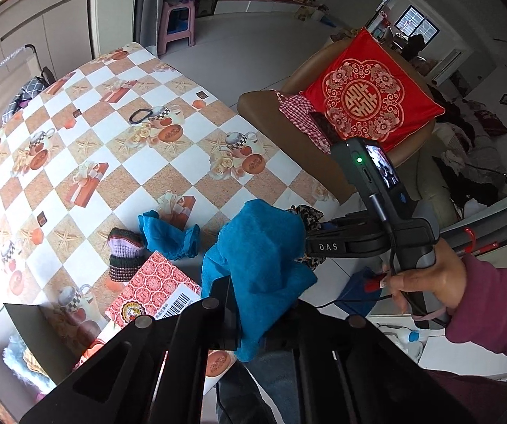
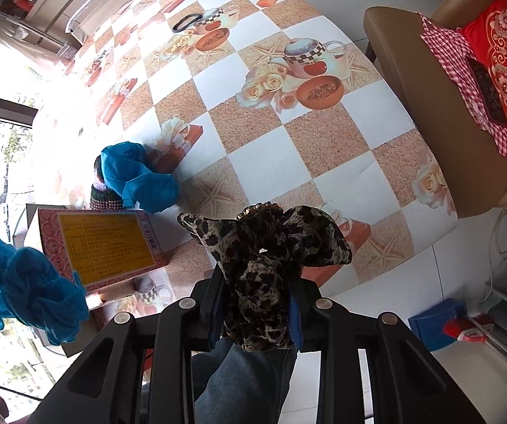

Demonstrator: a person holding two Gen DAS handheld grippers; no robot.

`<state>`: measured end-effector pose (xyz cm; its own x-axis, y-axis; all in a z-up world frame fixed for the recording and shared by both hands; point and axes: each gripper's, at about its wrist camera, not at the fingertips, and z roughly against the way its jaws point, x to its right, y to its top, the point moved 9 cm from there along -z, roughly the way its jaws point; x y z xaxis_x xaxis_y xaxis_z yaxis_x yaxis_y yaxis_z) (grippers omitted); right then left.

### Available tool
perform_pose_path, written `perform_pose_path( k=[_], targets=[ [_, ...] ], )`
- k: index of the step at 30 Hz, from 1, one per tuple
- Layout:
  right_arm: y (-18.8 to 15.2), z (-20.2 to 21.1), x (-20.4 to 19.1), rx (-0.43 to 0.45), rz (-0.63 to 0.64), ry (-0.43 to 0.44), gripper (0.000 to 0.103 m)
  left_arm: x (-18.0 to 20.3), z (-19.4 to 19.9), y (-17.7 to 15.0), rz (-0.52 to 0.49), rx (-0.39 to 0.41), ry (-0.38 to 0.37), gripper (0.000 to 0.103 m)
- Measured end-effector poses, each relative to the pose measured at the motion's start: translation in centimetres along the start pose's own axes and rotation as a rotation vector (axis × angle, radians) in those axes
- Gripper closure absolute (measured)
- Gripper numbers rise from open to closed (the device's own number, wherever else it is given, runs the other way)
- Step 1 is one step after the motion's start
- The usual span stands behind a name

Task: Organize soft objects
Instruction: 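Lift the blue cloth and leopard scrunchie with both tools toward the box, then carry the blue cloth with the left tool while the right tool carries the scrunchie over the box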

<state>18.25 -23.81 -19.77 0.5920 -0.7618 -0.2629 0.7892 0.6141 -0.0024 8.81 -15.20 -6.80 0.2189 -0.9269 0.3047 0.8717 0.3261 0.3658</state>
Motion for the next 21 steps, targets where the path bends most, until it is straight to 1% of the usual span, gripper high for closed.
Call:
perform_pose_path(
  k=[11,21],
  targets=[
    [-2.3,0.3,-1.8,-0.036,0.027,0.039,0.072,-0.8,1.5,-4.0,0.043,-0.017,-0.032,0.097],
    [-5.1,0.4,-5.7,-0.086,0.118,0.064,0.072,-2.3,4.0,-7.2,0.097,0.01,-0.022,0.097]
  ],
)
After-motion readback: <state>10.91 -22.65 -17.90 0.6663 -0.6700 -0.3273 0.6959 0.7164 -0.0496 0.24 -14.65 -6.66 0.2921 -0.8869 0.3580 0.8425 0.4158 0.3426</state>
